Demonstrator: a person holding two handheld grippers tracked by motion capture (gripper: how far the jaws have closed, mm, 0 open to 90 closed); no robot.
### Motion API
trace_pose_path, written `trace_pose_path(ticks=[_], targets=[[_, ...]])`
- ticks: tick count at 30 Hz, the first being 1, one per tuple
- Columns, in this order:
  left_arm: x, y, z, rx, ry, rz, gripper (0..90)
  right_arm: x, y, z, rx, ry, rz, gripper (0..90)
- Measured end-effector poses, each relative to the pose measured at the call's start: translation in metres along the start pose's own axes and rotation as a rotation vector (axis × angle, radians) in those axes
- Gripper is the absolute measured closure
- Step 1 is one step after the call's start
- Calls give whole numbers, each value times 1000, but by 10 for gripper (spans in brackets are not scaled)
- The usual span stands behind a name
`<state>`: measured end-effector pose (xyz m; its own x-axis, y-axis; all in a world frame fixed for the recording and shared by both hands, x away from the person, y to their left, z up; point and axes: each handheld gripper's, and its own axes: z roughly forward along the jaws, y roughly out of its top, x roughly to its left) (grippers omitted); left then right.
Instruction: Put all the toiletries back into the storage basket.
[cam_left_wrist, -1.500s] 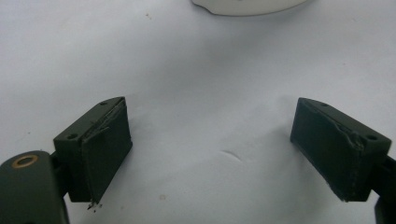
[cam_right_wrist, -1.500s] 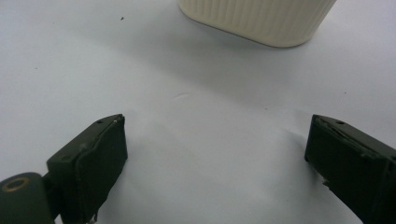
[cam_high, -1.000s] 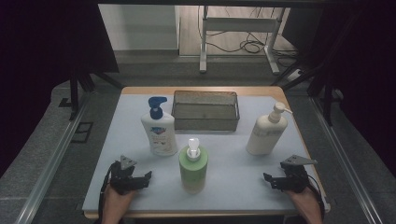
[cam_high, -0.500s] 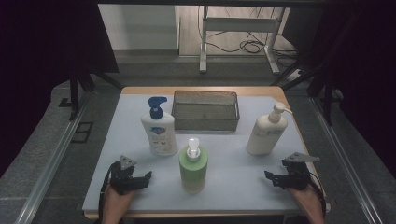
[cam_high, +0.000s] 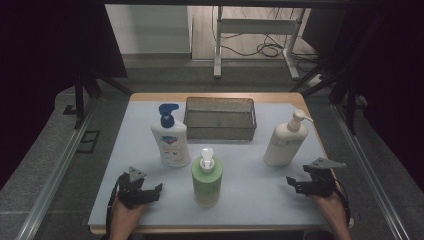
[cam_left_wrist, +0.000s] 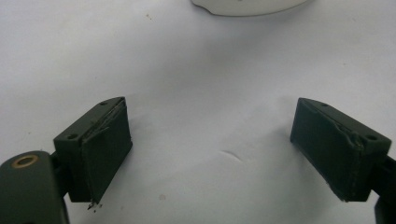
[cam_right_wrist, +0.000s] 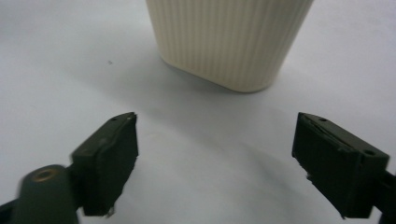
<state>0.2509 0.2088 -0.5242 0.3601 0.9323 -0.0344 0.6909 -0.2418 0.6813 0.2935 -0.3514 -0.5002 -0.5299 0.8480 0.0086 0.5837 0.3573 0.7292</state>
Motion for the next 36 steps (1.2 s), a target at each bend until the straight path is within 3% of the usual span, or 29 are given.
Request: trace_pose_path(ticks=[3, 5, 8, 14, 15, 21, 27, 36], targets=[[0, 0, 0, 0, 0, 0, 120, -1, 0, 1, 4, 5, 24, 167], [0, 0, 0, 0, 1, 0, 120, -5, 1, 1, 11, 33, 64, 202], [0, 0, 0, -1, 1, 0, 120, -6, 2, 2, 25, 16, 59, 215], [0, 0, 0, -1, 2, 0, 120, -17, 7, -1, 4, 8, 99, 333], [0, 0, 0, -1, 2, 0, 120, -20, 9, -2, 0, 7, 104, 389], [0, 0, 0, -1, 2, 0, 120, -24, 12, 0, 7, -6, 103, 531], [0, 0, 0, -1, 2, 0, 120, -30, 13, 4, 11, 10, 117, 725], [0, 0, 0, -2, 2, -1, 120, -38, 19, 14, 11, -9, 110, 900]])
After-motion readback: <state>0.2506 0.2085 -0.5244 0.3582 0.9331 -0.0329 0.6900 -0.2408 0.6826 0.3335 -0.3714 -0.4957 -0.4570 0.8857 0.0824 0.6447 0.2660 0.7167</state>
